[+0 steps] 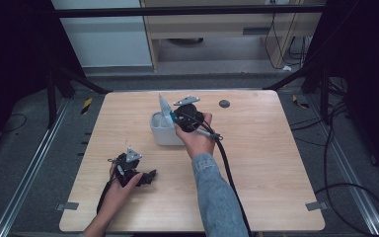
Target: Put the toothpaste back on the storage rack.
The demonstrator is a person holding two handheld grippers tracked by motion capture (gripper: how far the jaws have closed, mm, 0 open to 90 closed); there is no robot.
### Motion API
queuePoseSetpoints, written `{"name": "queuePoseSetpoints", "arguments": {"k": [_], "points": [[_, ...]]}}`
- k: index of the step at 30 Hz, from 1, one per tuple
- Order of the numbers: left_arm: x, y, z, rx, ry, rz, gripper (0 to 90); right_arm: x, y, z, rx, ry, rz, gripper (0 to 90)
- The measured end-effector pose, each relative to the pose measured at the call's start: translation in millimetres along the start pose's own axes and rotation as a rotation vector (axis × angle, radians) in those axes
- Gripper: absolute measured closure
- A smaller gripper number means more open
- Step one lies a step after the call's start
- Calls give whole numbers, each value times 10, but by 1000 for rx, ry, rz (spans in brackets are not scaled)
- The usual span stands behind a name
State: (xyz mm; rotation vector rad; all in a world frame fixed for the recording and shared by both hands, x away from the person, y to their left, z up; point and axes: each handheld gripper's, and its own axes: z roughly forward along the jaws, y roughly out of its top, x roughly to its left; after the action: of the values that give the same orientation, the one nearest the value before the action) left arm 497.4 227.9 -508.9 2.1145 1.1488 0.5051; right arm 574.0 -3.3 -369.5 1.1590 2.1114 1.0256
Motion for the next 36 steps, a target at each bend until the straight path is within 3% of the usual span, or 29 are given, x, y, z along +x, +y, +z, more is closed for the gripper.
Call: {"name": "queuePoseSetpoints", "arguments": {"k": [4, 10, 12, 18, 26, 36], "points": [[0, 1, 1, 0, 0, 0, 0, -60, -25, -41, -4, -16, 20, 578], [0, 1, 1, 0, 0, 0, 0, -146, -115, -109, -28, -43, 57, 389], [0, 1, 2, 0, 0, 0, 0, -186, -152, -117, -30, -30, 56, 297], [0, 1, 1, 0, 0, 0, 0, -309, -187, -168, -39, 3, 73, 138], [-1, -1, -1, 0, 0, 1, 0, -450, -323, -274, -18, -2, 49, 92], [-1, -1, -1, 0, 0, 1, 0, -713, -454, -497, -12, -31, 58, 90]]}}
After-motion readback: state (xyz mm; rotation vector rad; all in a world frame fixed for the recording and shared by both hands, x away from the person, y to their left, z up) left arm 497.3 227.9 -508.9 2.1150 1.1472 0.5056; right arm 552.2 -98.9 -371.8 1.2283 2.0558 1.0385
